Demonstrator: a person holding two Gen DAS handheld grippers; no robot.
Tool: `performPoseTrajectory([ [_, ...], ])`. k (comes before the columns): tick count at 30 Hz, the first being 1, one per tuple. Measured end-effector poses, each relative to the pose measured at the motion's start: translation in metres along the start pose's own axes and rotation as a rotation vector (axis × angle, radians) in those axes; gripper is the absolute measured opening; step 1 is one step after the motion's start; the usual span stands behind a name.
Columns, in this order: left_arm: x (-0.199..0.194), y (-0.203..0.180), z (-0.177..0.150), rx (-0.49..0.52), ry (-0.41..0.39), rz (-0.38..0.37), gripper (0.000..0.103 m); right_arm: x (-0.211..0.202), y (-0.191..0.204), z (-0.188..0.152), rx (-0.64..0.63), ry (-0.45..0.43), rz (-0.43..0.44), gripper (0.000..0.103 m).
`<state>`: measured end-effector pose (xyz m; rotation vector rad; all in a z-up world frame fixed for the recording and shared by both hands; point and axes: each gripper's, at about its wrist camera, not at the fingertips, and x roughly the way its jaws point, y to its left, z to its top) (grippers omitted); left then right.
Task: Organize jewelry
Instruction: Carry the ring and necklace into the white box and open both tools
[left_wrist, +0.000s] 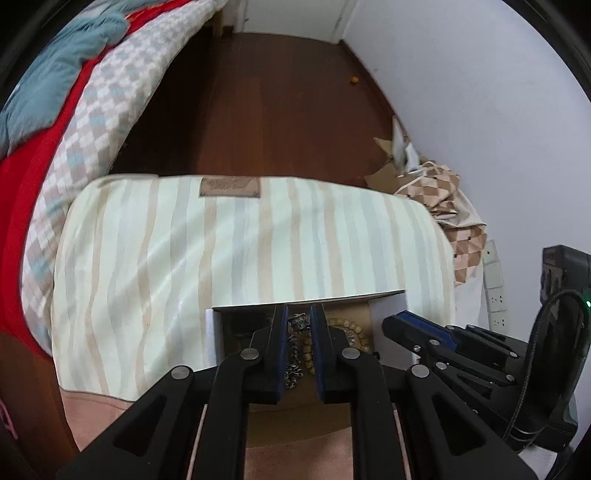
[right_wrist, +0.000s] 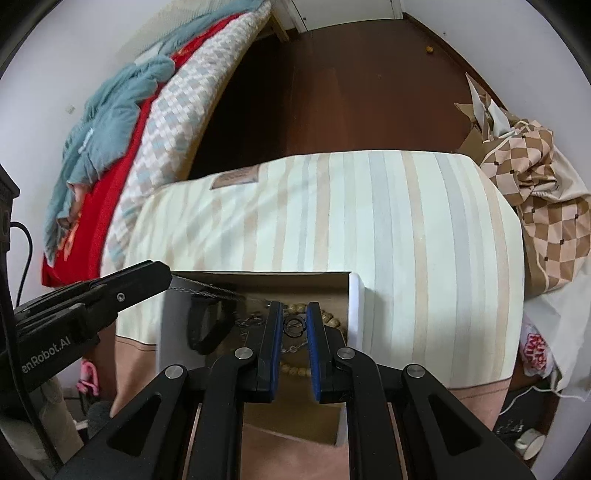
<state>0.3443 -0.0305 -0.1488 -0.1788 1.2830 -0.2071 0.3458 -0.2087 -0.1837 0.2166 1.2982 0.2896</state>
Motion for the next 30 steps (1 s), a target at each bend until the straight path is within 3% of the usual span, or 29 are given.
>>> performPoseTrajectory([
  [5,0.003,0.006,0.003,-0.046,0.018,0.001,0.016,0.008,0.0,0.006,0.006,0.036,-0.034,0.014],
  [7,-0.002,0.006,0.003,-0.036,-0.001,0.022,0.024,0.007,0.0,0.007,0.005,0.038,-0.049,0.014],
  [9,-0.007,0.006,0.004,-0.034,-0.024,0.035,0.056,0.005,0.001,0.007,0.005,0.035,-0.062,0.014],
  [11,-0.016,0.006,0.004,-0.034,-0.052,0.044,0.064,0.001,0.001,0.006,0.008,0.03,-0.073,0.017],
  [14,-0.027,0.007,0.003,-0.023,-0.077,0.073,0.066,-0.007,0.001,0.004,0.012,0.017,-0.093,0.032],
  [16,-0.033,0.009,0.001,-0.02,-0.092,0.092,0.075,-0.014,0.002,0.003,0.015,0.003,-0.106,0.038],
  [17,-0.036,0.011,-0.001,-0.018,-0.101,0.103,0.084,-0.016,0.003,0.001,0.009,-0.005,-0.122,0.039],
  [19,-0.042,0.014,-0.006,-0.016,-0.119,0.126,0.09,-0.023,0.006,-0.002,-0.001,-0.019,-0.149,0.044],
  [21,-0.047,0.017,-0.014,-0.013,-0.133,0.158,0.1,-0.029,0.008,-0.007,-0.01,-0.036,-0.185,0.06],
  [24,-0.052,0.022,-0.03,-0.006,-0.154,0.205,0.102,-0.037,0.013,-0.019,-0.028,-0.061,-0.247,0.076],
  [26,-0.053,0.026,-0.042,-0.001,-0.16,0.234,0.102,-0.04,0.015,-0.031,-0.037,-0.073,-0.293,0.093],
  [30,-0.051,0.031,-0.064,-0.006,-0.151,0.265,0.102,-0.043,0.02,-0.054,-0.051,-0.084,-0.364,0.103],
])
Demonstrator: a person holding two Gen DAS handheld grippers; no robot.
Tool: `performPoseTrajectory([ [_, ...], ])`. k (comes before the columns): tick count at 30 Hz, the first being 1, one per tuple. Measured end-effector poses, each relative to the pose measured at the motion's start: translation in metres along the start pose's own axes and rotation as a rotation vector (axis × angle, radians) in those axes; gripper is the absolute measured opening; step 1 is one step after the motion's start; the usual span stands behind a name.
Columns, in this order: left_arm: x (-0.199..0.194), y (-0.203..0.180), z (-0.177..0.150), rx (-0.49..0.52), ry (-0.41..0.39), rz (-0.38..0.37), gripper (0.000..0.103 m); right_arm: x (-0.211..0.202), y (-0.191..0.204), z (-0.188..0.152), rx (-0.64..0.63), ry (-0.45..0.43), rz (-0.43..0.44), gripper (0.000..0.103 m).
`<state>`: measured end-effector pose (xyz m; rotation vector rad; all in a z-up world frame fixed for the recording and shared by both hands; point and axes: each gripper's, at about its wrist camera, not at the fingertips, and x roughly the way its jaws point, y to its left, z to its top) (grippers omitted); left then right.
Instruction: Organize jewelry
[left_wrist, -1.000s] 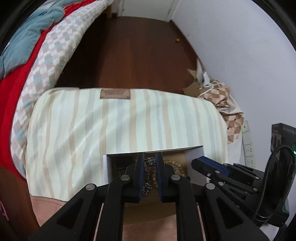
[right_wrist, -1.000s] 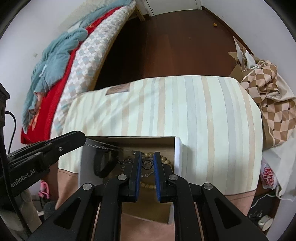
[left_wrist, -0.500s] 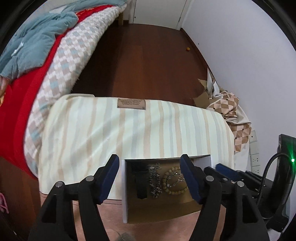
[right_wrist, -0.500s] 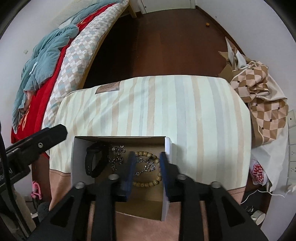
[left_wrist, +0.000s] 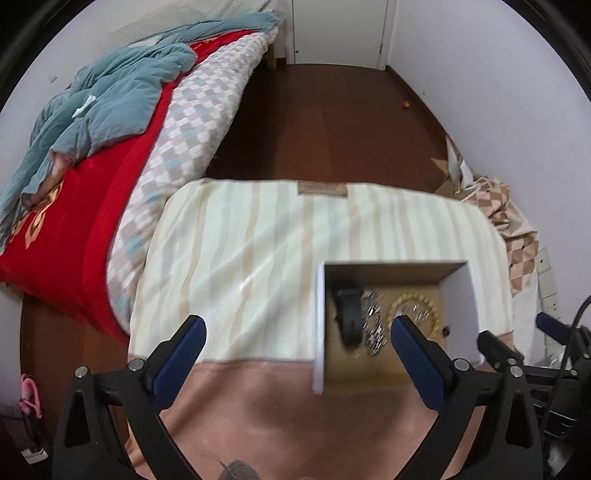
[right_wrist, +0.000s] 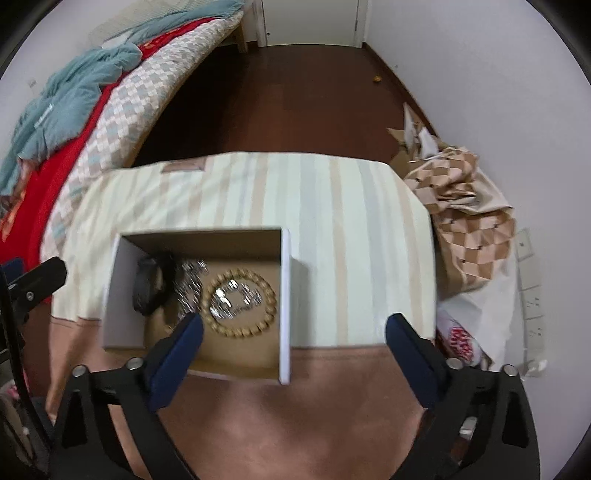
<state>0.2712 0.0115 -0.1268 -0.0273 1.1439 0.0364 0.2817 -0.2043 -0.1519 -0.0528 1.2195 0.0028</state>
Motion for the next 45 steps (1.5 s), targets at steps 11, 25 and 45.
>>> performPoseTrajectory([
  [11,-0.044,0.009,-0.055,-0.006,-0.038,0.018,0.102,-0.057,0.006,-0.048,0.015,-0.098,-0.029,0.103],
  [25,-0.167,0.011,-0.101,-0.013,-0.223,-0.01,0.102,-0.193,0.004,-0.106,0.034,-0.292,-0.028,0.103],
  [45,-0.263,0.016,-0.136,-0.01,-0.31,-0.019,0.102,-0.328,0.015,-0.162,-0.004,-0.455,-0.015,0.103],
])
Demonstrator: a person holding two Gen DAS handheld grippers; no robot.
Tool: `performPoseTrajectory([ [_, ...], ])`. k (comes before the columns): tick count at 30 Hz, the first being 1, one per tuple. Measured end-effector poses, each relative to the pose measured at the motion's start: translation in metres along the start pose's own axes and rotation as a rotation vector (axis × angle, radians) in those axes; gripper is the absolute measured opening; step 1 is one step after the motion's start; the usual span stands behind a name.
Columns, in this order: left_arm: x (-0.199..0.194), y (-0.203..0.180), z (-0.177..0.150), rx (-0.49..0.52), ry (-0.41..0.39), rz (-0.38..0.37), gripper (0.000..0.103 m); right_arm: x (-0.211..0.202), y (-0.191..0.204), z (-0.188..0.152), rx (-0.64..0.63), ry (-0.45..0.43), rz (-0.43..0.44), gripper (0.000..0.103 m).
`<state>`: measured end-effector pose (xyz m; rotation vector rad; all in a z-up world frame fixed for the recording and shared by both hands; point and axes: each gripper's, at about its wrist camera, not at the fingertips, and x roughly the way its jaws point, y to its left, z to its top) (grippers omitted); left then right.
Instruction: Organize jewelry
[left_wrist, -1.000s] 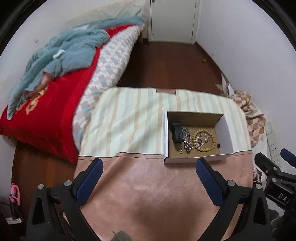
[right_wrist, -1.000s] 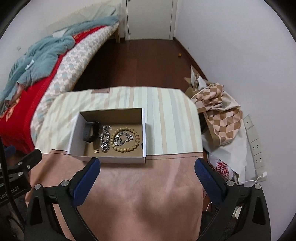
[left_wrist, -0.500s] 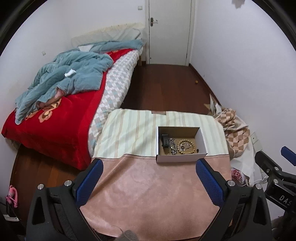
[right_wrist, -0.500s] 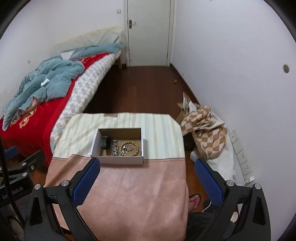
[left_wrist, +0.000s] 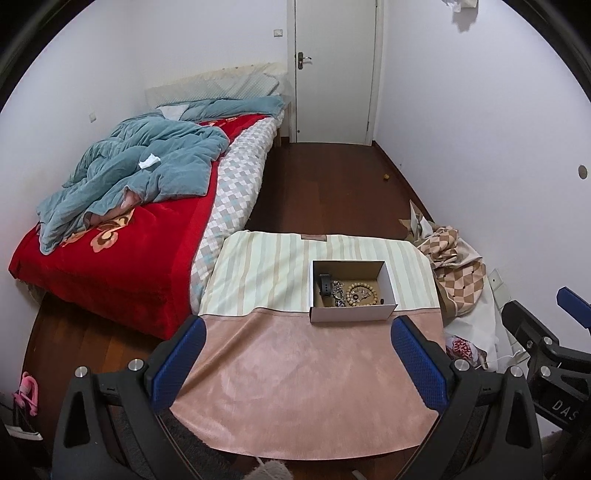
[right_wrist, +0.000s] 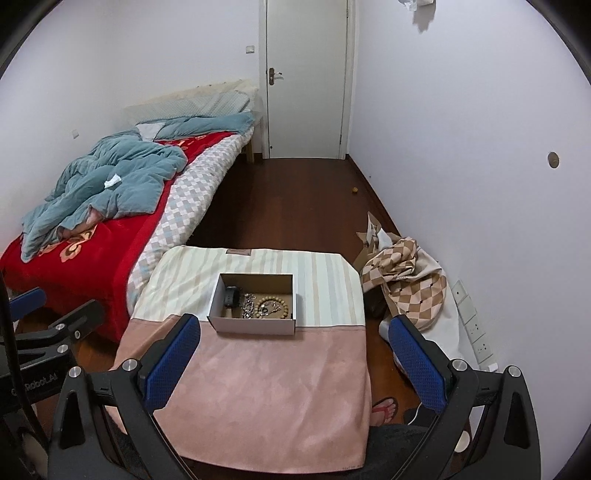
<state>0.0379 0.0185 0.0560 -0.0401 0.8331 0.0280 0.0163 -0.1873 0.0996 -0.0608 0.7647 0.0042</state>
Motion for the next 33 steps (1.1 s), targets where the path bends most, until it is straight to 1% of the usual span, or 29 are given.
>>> performPoseTrajectory([
  [4,0.005,-0.002,0.006,-0.007,0.016,0.012,0.102,0.002,-0.002,0.005,0.007,0.013,0.003,0.103],
  [8,0.014,-0.004,0.018,-0.022,0.009,0.035,0.102,0.014,-0.004,0.015,0.014,0.028,-0.006,0.103],
  [13,0.03,-0.004,0.028,-0.036,0.029,0.055,0.102,0.042,-0.005,0.027,0.017,0.053,-0.018,0.103],
  [15,0.039,-0.006,0.031,-0.036,0.04,0.05,0.102,0.054,-0.005,0.03,0.019,0.07,-0.02,0.103],
  [19,0.059,-0.011,0.038,-0.019,0.058,0.062,0.102,0.079,-0.004,0.034,0.009,0.1,-0.039,0.103],
  [22,0.071,-0.012,0.04,-0.024,0.077,0.054,0.102,0.098,-0.004,0.036,0.001,0.127,-0.054,0.103],
  [26,0.085,-0.013,0.039,-0.026,0.097,0.069,0.102,0.117,-0.006,0.037,-0.001,0.158,-0.069,0.103],
  [28,0.09,-0.014,0.039,-0.024,0.108,0.077,0.102,0.125,-0.008,0.036,0.004,0.173,-0.055,0.103],
  [33,0.101,-0.014,0.037,-0.02,0.133,0.087,0.102,0.136,-0.008,0.033,0.001,0.201,-0.053,0.103],
])
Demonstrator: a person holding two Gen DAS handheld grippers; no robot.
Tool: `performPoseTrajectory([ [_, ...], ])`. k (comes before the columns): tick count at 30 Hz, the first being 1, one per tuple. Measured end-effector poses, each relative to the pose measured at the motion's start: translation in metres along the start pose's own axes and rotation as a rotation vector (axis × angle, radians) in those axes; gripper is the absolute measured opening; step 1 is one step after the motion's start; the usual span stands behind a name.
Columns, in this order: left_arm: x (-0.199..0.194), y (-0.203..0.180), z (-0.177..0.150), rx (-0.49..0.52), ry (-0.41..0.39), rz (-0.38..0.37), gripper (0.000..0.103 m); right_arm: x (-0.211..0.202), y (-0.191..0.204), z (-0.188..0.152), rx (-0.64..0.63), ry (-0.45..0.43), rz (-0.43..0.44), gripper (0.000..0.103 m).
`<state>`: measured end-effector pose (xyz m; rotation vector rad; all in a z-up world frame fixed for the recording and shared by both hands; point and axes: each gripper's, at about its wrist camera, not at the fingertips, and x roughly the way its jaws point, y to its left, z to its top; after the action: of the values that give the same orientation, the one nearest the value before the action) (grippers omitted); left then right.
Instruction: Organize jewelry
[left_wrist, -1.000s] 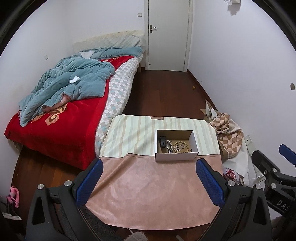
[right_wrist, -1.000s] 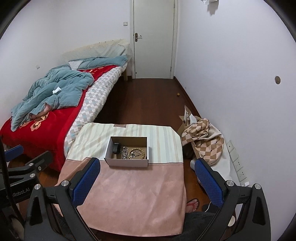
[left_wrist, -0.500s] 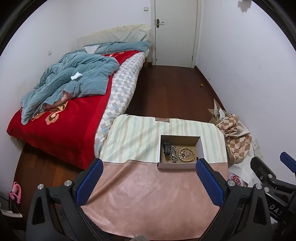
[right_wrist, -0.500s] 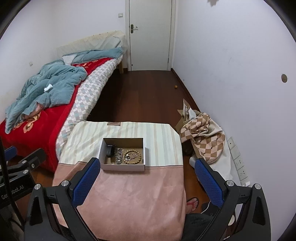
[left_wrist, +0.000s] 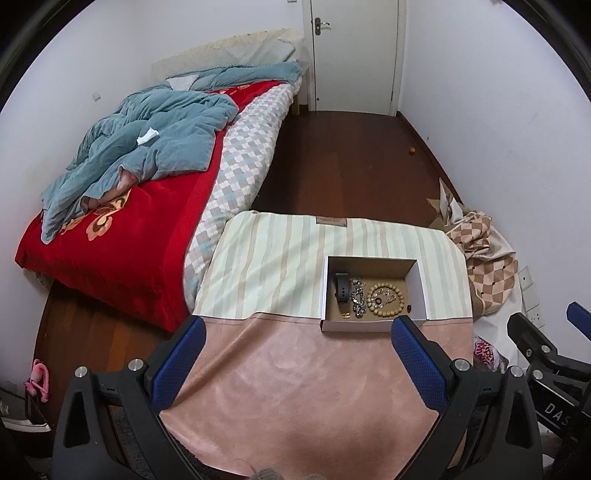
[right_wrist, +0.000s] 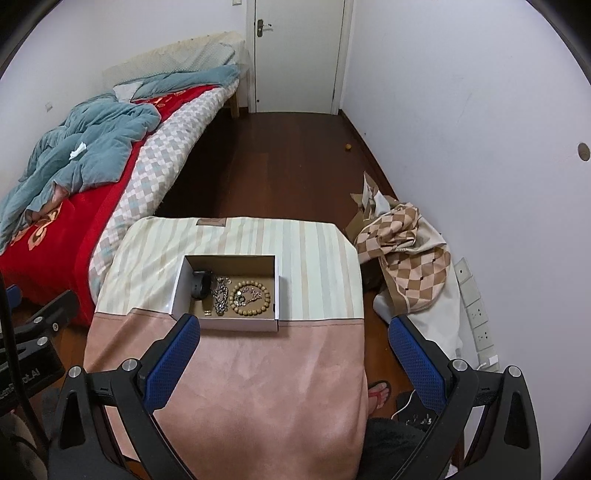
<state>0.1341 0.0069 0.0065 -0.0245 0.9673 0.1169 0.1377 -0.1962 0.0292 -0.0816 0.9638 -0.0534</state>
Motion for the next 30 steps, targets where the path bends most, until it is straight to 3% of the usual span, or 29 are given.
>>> performPoseTrajectory([
  [30,-0.005,-0.0023,-0.0069,0.014,0.011,-0.02,0.102,-0.0053,-0.0009,-0.0051,-0.005,0.01,0.016,0.103],
])
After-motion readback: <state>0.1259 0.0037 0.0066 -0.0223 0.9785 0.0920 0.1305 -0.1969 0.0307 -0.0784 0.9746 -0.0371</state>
